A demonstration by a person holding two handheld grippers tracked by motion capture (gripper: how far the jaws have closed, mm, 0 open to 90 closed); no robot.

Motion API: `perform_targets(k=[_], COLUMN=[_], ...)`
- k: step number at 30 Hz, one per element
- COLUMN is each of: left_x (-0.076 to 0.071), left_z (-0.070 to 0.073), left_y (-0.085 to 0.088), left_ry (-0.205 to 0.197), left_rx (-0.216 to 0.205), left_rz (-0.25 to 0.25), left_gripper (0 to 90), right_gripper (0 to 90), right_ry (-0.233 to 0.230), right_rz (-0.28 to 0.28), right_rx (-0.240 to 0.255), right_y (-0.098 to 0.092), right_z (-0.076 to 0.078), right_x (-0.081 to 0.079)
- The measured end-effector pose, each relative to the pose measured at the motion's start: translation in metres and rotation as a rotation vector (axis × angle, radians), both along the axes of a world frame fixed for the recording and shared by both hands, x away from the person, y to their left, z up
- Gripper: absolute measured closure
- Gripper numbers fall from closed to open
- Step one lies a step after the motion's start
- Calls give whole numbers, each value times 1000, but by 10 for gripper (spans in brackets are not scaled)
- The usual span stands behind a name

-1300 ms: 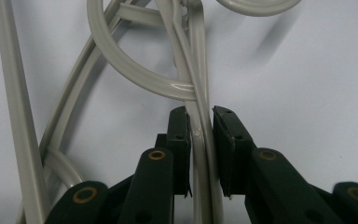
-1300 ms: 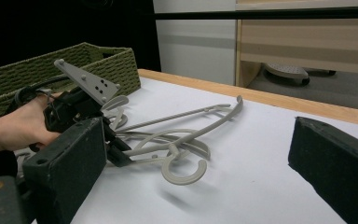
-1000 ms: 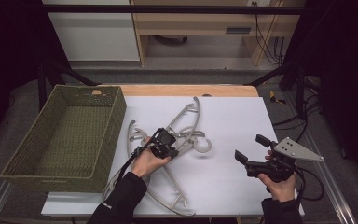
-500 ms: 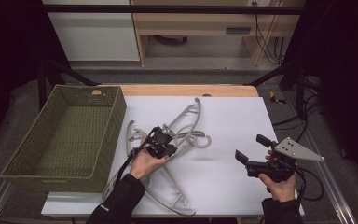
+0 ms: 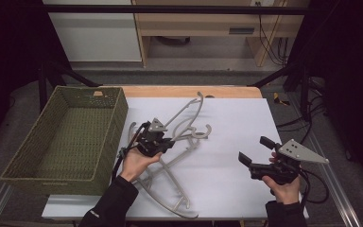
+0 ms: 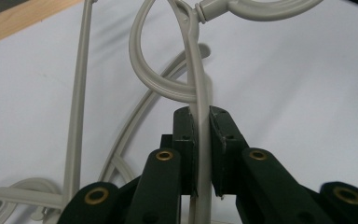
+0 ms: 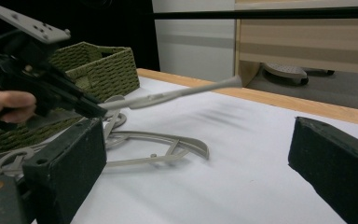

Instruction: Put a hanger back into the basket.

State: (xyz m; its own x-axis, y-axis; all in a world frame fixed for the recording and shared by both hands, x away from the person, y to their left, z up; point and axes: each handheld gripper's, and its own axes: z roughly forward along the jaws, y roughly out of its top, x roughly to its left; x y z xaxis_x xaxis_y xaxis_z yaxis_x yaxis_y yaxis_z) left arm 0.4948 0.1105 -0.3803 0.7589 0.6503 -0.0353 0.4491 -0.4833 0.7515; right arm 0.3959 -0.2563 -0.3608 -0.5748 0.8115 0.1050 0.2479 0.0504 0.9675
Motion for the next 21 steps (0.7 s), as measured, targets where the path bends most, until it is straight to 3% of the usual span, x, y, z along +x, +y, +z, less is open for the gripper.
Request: perform_targets(k=[1, 4, 8, 16, 21], left_x=[-5, -10, -23, -43, -49], left_z=[9, 19, 44, 77, 90], left_y=[3, 7, 19, 42, 57], left_ry=[-11, -24, -58, -104, -111], left_rx=[-25, -38, -83, -111, -134], left_rz=[-7, -24, -59, -107, -121], left_gripper=[820, 820, 820, 820, 820], right_gripper=[43, 43, 43, 41, 40], right_ry=[1, 0, 1, 4, 7], right_rz=[-1, -2, 0, 3, 7], right_rx=[0, -1, -4, -9, -22], right_y=[0, 0, 0, 1, 1], right_z=[0, 0, 0, -1, -2], right_x=[0, 0, 0, 0, 1])
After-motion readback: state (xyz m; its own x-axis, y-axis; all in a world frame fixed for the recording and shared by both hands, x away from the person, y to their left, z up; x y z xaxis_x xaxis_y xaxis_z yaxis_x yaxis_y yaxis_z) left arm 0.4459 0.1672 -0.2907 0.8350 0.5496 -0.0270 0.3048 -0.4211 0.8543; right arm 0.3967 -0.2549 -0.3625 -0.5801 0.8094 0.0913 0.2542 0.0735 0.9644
